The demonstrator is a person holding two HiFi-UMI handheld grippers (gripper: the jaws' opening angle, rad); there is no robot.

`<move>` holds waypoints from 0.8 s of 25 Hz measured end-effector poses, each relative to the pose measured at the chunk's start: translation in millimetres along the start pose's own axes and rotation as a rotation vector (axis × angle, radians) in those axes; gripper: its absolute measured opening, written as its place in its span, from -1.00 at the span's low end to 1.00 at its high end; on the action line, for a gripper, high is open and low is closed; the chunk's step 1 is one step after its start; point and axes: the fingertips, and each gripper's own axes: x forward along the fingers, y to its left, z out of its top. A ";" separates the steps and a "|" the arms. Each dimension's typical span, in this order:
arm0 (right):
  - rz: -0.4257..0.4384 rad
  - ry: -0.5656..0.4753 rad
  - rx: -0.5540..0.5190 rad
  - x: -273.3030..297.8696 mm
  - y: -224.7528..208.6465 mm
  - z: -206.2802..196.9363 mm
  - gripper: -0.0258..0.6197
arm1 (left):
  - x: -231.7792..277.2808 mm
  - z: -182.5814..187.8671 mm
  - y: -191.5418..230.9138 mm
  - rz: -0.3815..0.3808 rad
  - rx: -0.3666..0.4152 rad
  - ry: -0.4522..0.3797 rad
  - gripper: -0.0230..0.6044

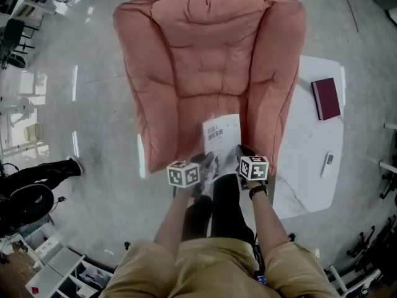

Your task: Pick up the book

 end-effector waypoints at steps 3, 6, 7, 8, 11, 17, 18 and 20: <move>0.062 -0.095 0.016 -42.3 26.2 18.2 -0.83 | -43.7 20.4 -50.7 -0.104 0.059 -0.031 -0.78; 0.157 -0.225 0.011 -90.2 58.6 44.6 -0.81 | -89.2 40.5 -105.9 -0.220 0.146 -0.064 -0.78; 0.198 -0.270 0.002 -106.8 70.1 53.8 -0.80 | -104.9 47.3 -123.6 -0.259 0.176 -0.076 -0.78; 0.241 -0.317 -0.010 -124.0 80.9 63.2 -0.80 | -121.2 54.1 -140.8 -0.299 0.204 -0.090 -0.78; 0.389 -0.447 -0.028 -179.9 112.3 89.3 -0.65 | -176.0 70.6 -189.9 -0.419 0.294 -0.140 -0.78; 0.653 -0.594 -0.204 -288.7 192.9 120.2 0.13 | -292.7 77.6 -284.0 -0.662 0.527 -0.255 -0.78; 0.685 -0.623 -0.232 -304.4 208.4 120.7 0.15 | -313.5 70.8 -298.2 -0.715 0.582 -0.270 -0.78; 0.734 -0.689 -0.263 -332.3 237.0 120.3 0.38 | -352.2 55.8 -320.4 -0.816 0.677 -0.297 -0.78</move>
